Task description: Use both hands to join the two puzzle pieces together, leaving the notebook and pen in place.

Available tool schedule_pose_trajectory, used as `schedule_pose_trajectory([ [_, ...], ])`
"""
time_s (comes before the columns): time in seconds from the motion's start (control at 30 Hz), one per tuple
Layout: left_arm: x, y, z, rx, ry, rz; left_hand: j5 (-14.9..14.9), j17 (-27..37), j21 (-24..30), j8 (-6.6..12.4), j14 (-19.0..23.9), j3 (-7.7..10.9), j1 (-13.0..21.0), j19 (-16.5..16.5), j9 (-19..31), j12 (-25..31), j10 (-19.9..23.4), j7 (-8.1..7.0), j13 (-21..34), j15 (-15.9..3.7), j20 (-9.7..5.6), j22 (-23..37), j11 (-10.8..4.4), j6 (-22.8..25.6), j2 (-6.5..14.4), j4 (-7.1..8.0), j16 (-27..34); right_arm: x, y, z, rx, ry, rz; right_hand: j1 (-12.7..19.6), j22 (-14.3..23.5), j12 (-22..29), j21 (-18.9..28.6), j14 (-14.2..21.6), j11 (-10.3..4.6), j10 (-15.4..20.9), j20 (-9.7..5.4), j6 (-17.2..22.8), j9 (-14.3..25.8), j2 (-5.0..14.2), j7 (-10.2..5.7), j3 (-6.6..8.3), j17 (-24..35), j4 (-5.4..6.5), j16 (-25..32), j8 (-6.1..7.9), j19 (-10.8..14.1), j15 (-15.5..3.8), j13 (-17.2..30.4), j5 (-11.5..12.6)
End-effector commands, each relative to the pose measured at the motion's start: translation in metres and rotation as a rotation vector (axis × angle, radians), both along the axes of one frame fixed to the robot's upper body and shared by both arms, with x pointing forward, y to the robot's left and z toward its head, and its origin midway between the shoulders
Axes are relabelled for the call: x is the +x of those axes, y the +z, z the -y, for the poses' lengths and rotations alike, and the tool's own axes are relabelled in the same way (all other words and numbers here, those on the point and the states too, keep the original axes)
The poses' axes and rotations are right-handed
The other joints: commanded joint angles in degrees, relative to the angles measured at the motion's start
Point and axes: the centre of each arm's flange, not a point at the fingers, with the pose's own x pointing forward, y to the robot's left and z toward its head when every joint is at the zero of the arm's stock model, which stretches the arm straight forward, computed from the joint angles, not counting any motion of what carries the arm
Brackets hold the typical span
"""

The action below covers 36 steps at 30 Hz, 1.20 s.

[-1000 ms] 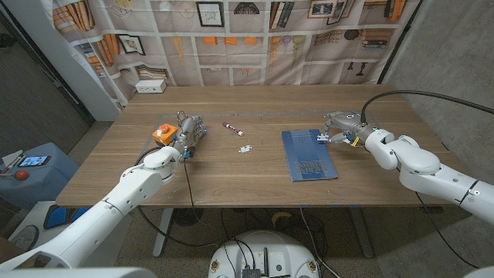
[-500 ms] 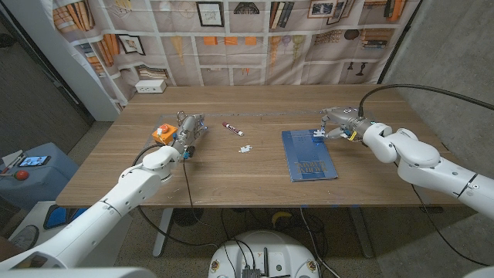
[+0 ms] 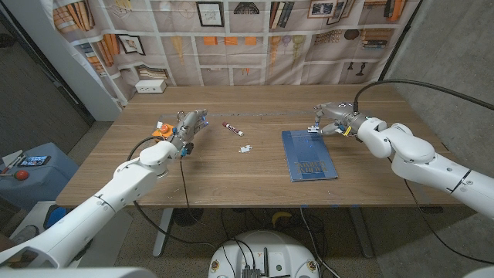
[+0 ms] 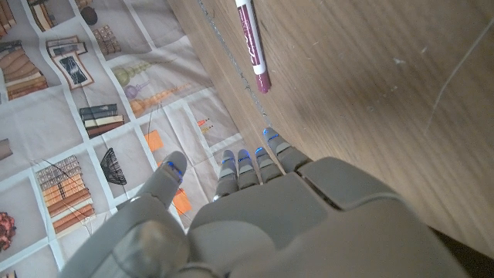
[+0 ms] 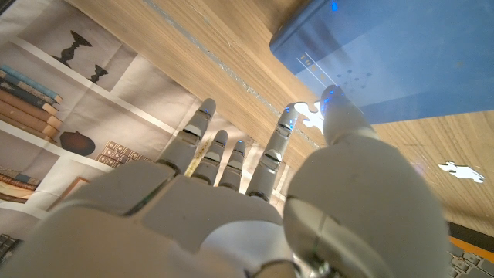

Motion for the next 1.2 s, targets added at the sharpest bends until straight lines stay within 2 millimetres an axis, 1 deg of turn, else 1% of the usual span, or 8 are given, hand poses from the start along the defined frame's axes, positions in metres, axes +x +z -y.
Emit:
schedule_pose_trajectory([
  [0.03, -0.008, 0.014, 0.003, 0.183, 0.002, 0.035, 0.0, 0.1, 0.3, 0.27, 0.6, 0.25, 0.9, 0.8, 0.1, 0.2, 0.9, -0.16, 0.2, -0.28, -0.15, 0.1, -0.1, 1.0, 3.5, -0.85, 0.4, -0.007, 0.015, -0.021, 0.001, 0.017, 0.031, 0.2, 0.3, 0.0, -0.1, -0.1, -0.13, 0.4, 0.06, 0.4, 0.1, 0.68, 0.18, 0.06, 0.2, 0.08, 0.2, 0.27, -0.1, -0.27, 0.2, 0.3],
  [0.3, -0.018, 0.016, 0.003, 0.271, 0.011, 0.077, 0.0, 0.1, 0.2, 0.26, 1.2, 0.45, 1.5, 1.2, 0.1, 0.3, 1.8, -0.53, 0.2, -0.58, -0.19, 0.1, -0.42, 1.9, 3.6, -1.66, 0.3, -0.009, 0.018, -0.029, -0.002, 0.006, 0.042, 0.2, 0.3, -0.1, -0.1, -0.1, -0.16, 0.5, 0.11, 0.4, 0.1, 0.69, 0.18, 0.02, 0.3, 0.1, 0.2, 0.27, -0.1, -0.26, 0.2, 0.3],
  [0.53, -0.027, 0.016, -0.001, 0.349, 0.044, 0.138, 0.0, 0.2, 0.2, 0.3, 1.6, 0.49, 1.7, 1.5, 0.1, 0.4, 2.5, -0.83, 0.2, -1.01, -0.34, 0.1, -0.49, 2.6, 3.9, -1.84, 0.4, -0.008, 0.019, -0.036, -0.006, -0.005, 0.033, 0.3, 0.3, -0.2, -0.1, -0.1, -0.11, 0.5, 0.12, 0.4, 0.1, 0.7, 0.18, -0.01, 0.3, 0.12, 0.2, 0.27, -0.2, -0.23, 0.2, 0.3],
  [0.7, -0.033, 0.016, -0.002, 0.407, 0.058, 0.183, -0.1, 0.3, 0.5, 0.56, 2.9, 0.49, 2.1, 2.7, 0.2, 0.6, 3.9, -1.28, 0.2, -1.46, -0.31, 0.1, -1.08, 4.4, 4.1, -2.17, 0.6, -0.007, 0.02, -0.04, -0.012, -0.011, 0.04, 0.3, 0.3, -0.2, -0.2, -0.1, -0.21, 0.5, 0.2, 0.5, 0.1, 0.76, 0.18, -0.02, 0.4, 0.14, 0.2, 0.27, -0.3, -0.26, 0.2, 0.3],
  [0.77, -0.035, 0.016, -0.002, 0.428, 0.062, 0.193, -0.1, 0.3, 0.5, 0.66, 3.3, 0.46, 2.1, 3.1, 0.2, 0.6, 4.3, -1.95, 0.2, -1.47, -0.29, 0.1, -1.11, 5.1, 4.1, -2.22, 0.7, -0.007, 0.02, -0.041, -0.011, -0.014, 0.043, 0.3, 0.3, -0.2, -0.2, -0.1, -0.25, 0.5, 0.2, 0.5, 0.1, 0.78, 0.18, -0.04, 0.4, 0.14, 0.2, 0.27, -0.3, -0.27, 0.2, 0.3],
  [0.87, -0.038, 0.015, 0.0, 0.479, 0.071, 0.213, -0.1, 0.4, 0.5, 0.58, 3.4, 0.37, 2.1, 3.3, 0.2, 0.6, 4.5, -2.19, 0.2, -1.55, -0.41, 0.1, -1.25, 5.2, 4.1, -2.2, 0.7, -0.007, 0.02, -0.044, -0.009, -0.018, 0.045, 0.3, 0.3, -0.2, -0.2, -0.1, -0.3, 0.6, 0.21, 0.4, 0.1, 0.77, 0.18, -0.06, 0.4, 0.14, 0.2, 0.25, -0.3, -0.28, 0.2, 0.3],
  [0.93, -0.04, 0.014, 0.002, 0.526, 0.08, 0.227, -0.2, 0.4, 0.5, 0.53, 3.3, 0.22, 2.0, 3.3, 0.2, 0.5, 4.5, -2.3, 0.2, -1.58, -0.52, 0.1, -1.24, 5.2, 4.0, -2.07, 0.7, -0.007, 0.02, -0.045, -0.013, -0.021, 0.044, 0.3, 0.3, -0.2, -0.2, -0.1, -0.28, 0.6, 0.22, 0.4, 0.1, 0.76, 0.18, -0.07, 0.4, 0.15, 0.2, 0.24, -0.3, -0.25, 0.2, 0.3],
  [1.2, -0.048, 0.011, 0.004, 0.688, 0.115, 0.283, -0.2, 0.9, 0.2, -0.28, 3.0, -0.24, 0.5, 3.2, 0.2, 0.0, 4.0, -3.6, 0.2, -2.37, -1.47, 0.1, -1.99, 4.1, 3.9, -0.4, 0.6, -0.007, 0.021, -0.05, -0.021, -0.03, 0.038, 0.3, 0.3, -0.3, -0.2, -0.1, -0.28, 0.6, 0.24, 0.4, 0.0, 0.78, 0.18, -0.11, 0.4, 0.17, 0.2, 0.23, -0.3, -0.25, 0.2, 0.3],
])
